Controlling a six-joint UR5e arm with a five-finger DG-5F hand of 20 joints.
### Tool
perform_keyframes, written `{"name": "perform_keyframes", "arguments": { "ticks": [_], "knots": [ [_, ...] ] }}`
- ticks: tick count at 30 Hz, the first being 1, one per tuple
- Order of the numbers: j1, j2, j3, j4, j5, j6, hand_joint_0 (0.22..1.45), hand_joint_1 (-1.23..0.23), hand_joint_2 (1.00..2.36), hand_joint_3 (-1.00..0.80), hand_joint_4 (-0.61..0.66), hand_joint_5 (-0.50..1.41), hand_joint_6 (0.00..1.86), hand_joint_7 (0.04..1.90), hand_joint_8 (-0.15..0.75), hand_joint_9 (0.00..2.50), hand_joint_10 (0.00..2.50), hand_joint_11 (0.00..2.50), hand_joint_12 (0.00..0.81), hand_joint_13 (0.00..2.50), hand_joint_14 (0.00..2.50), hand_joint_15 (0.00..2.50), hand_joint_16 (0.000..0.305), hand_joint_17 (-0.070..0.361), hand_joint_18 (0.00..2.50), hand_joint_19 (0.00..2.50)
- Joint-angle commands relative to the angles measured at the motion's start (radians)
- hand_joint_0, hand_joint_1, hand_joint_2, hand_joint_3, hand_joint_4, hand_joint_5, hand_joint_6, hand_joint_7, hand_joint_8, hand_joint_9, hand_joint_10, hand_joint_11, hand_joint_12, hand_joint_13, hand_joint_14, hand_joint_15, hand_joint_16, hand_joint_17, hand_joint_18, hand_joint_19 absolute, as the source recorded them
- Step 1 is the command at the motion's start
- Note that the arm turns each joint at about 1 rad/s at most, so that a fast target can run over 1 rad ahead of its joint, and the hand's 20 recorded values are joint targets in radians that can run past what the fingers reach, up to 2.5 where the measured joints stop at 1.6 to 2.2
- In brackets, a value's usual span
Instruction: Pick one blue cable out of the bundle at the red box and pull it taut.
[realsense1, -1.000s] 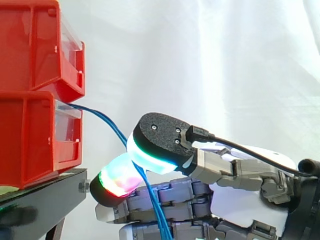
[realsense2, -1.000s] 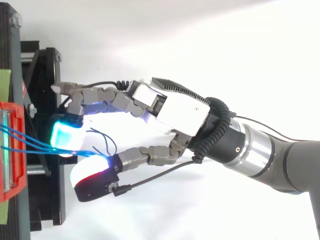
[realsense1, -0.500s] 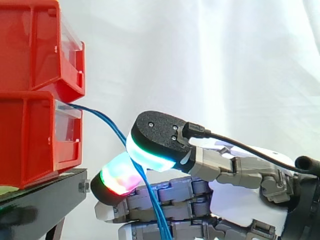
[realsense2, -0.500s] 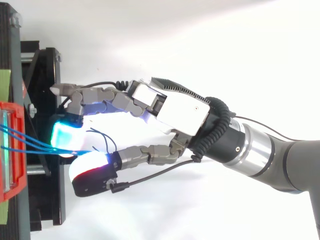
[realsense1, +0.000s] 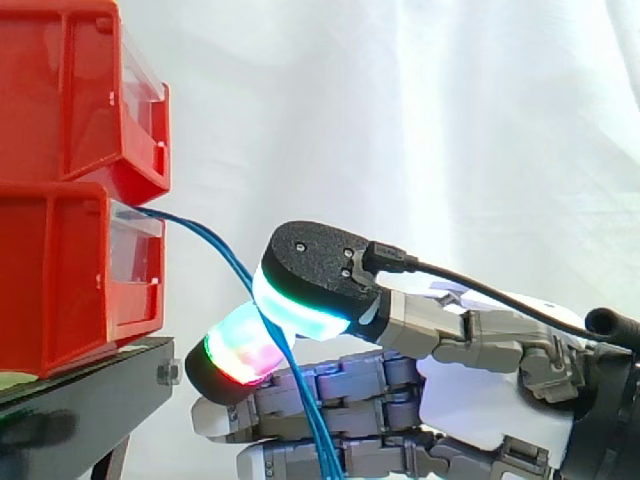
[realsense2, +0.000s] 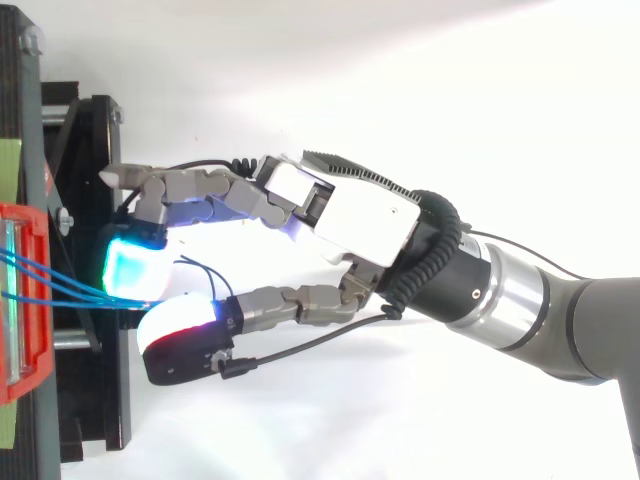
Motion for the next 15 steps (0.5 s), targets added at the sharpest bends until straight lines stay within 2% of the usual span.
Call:
{"name": "perform_keyframes", "arguments": {
  "ticks": [1, 15],
  "knots": [
    [-0.001, 0.0, 0.0, 0.0, 0.0, 0.004, 0.59, -0.66, 1.01, -0.31, 0.21, -0.09, 0.5, 1.28, 0.351, 0.69, 0.01, 0.53, 0.41, 0.35, 0.0, 0.1, 0.052, 0.117, 0.37, 0.22],
    [0.0, 0.0, 0.011, -0.005, -0.002, 0.009, 0.6, -0.7, 1.02, -0.15, 0.2, -0.08, 0.51, 1.34, 0.353, 0.72, 0.02, 0.55, 0.411, 0.36, 0.0, 0.11, 0.052, 0.118, 0.39, 0.21]
  ]
}}
